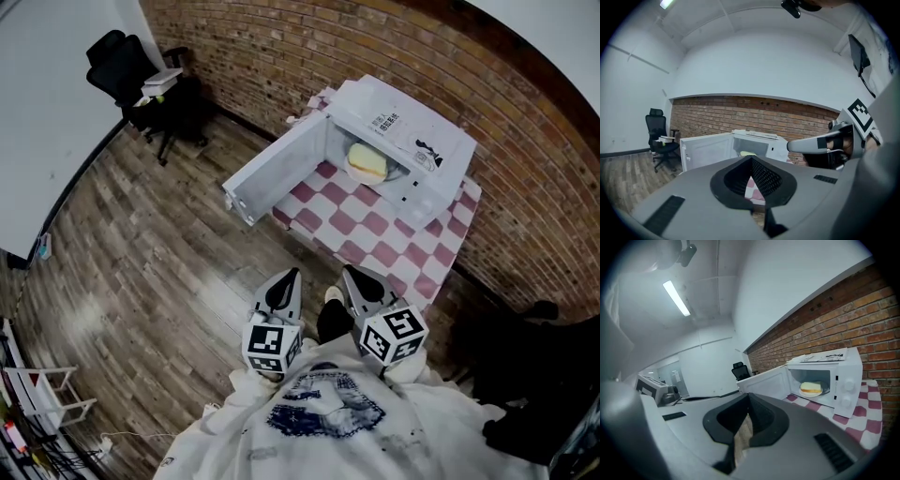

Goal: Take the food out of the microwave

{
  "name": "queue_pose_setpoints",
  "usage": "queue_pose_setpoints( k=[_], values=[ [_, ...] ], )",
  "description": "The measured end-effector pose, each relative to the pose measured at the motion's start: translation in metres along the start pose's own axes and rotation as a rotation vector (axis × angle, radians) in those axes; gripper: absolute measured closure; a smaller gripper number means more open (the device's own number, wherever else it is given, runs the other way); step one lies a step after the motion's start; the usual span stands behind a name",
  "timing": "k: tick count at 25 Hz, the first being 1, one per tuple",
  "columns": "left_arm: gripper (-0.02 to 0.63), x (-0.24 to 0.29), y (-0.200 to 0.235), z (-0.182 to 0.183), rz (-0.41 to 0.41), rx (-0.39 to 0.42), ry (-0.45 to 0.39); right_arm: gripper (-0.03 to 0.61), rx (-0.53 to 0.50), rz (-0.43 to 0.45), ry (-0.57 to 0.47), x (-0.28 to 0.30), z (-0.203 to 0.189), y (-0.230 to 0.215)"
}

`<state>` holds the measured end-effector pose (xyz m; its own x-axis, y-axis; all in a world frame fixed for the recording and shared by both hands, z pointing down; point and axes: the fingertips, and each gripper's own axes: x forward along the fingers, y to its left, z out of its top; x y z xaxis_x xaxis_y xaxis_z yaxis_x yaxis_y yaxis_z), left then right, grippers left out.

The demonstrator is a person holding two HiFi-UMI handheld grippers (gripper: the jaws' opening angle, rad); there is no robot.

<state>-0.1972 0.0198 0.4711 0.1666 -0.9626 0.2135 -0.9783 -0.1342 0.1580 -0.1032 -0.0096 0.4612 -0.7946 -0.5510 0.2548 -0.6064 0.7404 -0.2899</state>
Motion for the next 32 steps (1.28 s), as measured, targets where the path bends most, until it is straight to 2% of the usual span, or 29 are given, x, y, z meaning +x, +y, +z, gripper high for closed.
queue_pose_setpoints(
  k=[8,32],
  values=[
    [0.606,0.042,-0.007,0.002,-0.101,-0.013,0.035,0.565,0.01,-0.074,-0.044,0.007,0.016,-0.03],
    [0.606,0.185,-0.019,0.027,-0.235,0.076,0.105,0.565,0.077,-0.226,-0.093,0.044,0.059,-0.151]
  ],
)
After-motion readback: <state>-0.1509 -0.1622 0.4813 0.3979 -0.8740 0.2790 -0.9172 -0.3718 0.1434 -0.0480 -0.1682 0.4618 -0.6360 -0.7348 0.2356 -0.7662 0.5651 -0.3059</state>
